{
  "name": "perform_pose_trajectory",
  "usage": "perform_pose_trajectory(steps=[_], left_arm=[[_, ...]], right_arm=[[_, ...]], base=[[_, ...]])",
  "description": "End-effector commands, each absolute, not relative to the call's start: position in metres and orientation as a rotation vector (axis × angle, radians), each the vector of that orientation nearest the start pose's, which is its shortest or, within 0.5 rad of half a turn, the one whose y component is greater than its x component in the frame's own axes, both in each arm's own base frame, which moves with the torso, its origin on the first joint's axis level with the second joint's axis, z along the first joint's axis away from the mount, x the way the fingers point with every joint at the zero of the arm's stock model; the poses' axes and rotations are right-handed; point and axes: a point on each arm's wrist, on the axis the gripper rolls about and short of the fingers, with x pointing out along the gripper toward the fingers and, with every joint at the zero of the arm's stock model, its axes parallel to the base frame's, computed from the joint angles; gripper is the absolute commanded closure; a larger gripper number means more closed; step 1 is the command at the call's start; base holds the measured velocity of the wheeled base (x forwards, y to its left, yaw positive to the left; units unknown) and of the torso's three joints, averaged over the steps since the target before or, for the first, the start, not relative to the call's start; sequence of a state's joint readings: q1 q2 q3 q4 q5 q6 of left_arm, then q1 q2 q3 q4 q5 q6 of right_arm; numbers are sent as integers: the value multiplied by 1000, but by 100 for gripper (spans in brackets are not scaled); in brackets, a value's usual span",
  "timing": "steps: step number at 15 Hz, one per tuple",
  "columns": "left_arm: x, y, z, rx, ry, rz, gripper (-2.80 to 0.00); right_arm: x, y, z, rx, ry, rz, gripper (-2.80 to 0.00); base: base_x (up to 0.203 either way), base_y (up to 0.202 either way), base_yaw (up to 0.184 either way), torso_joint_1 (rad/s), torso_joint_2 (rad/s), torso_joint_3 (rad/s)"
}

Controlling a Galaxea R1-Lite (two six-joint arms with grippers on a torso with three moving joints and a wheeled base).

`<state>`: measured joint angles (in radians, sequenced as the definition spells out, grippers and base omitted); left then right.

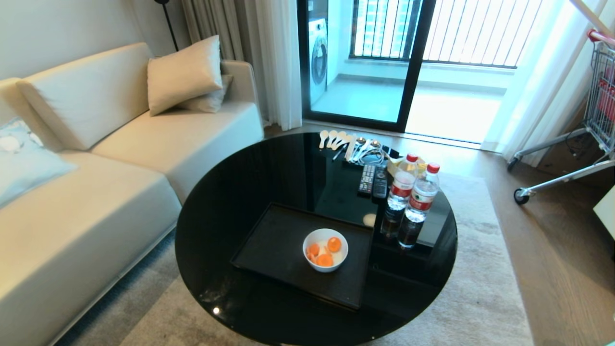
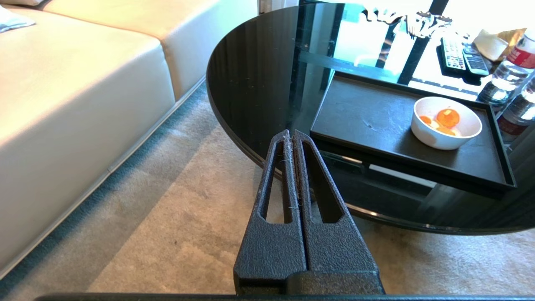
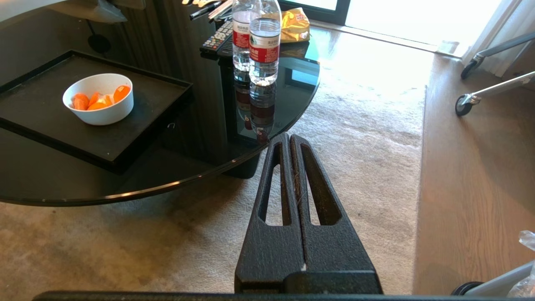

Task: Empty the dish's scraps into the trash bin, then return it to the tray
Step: Pick up the bowl with leftover food

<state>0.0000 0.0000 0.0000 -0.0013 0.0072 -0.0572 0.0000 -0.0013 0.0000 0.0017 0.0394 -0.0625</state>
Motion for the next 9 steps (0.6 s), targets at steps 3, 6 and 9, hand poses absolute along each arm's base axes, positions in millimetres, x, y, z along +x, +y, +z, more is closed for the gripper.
perform_pose_trajectory(steps=[3, 6, 9], left_arm=[[-23, 0, 76, -58, -2, 8, 0], [-23, 0, 76, -58, -2, 8, 0], [-23, 0, 76, -58, -2, 8, 0]], right_arm=[[-23, 1, 75, -63, 1, 40, 0], [-23, 1, 75, -63, 0, 40, 0], [-23, 1, 75, -63, 2, 40, 0]], base=[[0, 0, 0, 0, 0, 0], [0, 0, 0, 0, 0, 0], [0, 0, 0, 0, 0, 0]])
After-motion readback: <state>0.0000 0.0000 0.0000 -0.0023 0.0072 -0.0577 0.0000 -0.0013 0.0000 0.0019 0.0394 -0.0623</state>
